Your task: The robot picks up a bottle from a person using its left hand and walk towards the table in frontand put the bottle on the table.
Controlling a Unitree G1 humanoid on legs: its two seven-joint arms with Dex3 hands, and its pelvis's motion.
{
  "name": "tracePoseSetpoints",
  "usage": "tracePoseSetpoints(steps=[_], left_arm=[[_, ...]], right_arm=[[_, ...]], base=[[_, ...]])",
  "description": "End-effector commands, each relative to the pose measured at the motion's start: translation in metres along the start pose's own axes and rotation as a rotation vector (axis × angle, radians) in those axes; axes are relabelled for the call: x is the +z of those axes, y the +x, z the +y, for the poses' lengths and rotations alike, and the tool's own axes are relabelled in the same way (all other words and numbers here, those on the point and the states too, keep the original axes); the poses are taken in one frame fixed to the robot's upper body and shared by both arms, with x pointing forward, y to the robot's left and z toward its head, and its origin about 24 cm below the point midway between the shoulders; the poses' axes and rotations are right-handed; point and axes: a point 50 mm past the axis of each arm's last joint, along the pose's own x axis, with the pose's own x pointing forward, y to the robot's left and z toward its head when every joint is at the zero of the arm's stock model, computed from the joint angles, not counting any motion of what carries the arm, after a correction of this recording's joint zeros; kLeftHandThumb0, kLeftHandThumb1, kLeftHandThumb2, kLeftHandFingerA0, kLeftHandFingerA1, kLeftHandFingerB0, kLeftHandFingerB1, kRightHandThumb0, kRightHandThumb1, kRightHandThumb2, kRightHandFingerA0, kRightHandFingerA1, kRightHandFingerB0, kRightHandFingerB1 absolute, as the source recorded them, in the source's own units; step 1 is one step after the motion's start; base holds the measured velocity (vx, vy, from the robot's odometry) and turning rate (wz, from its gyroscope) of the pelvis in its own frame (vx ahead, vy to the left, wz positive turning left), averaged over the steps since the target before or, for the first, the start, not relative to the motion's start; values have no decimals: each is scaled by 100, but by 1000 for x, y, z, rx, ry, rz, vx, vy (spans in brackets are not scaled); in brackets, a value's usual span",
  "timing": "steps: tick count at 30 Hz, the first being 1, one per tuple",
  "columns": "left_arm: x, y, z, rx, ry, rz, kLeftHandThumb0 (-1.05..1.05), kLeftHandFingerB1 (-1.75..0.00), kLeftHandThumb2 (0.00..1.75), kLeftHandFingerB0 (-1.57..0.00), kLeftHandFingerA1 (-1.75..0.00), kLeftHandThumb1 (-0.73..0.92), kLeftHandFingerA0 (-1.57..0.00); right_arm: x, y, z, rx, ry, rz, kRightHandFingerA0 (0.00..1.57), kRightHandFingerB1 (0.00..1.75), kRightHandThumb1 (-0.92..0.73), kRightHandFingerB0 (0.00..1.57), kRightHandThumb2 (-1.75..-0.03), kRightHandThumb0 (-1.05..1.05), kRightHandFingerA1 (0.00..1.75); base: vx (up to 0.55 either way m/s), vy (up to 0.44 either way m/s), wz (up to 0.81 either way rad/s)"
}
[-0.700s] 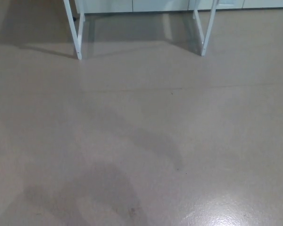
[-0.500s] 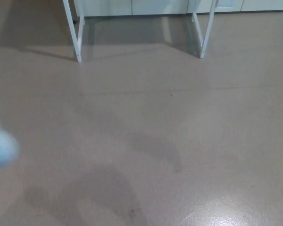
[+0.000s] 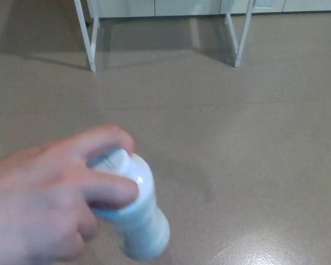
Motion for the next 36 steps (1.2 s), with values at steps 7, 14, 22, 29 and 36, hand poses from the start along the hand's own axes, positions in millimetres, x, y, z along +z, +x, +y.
tracePoseSetpoints(steps=[7, 14, 22, 29, 36], left_arm=[[53, -47, -25, -210, -117, -566, -65, -28, 71, -6, -38, 42, -9], [115, -110, -38, -438, 0, -901, -56, -21, 75, 0, -21, 37, 0], [161, -171, -48, -621, 154, -1138, -61, -14, 76, 0, -26, 39, -7], [178, -207, -55, -648, 229, -1260, -64, -17, 55, 0, -33, 41, -13], [181, -226, -60, -642, 254, -1295, -60, -12, 74, 0, -37, 36, -7]], right_arm=[[-22, -8, -5, -11, -16, 42, 70, 43, -67, 55, -60, -38, 53], [-7, -2, -8, -21, 2, 7, 73, 44, -67, 58, -60, -36, 56], [-3, -2, -10, -28, 21, -10, 71, 43, -67, 57, -58, -36, 54], [1, 0, -10, -18, 1, -12, 72, 43, -67, 58, -58, -35, 54], [5, 2, -10, -8, 0, -5, 70, 43, -66, 58, -58, -35, 53]], base=[[0, 0, 0], [0, 0, 0], [0, 0, 0], [0, 0, 0], [0, 0, 0]])
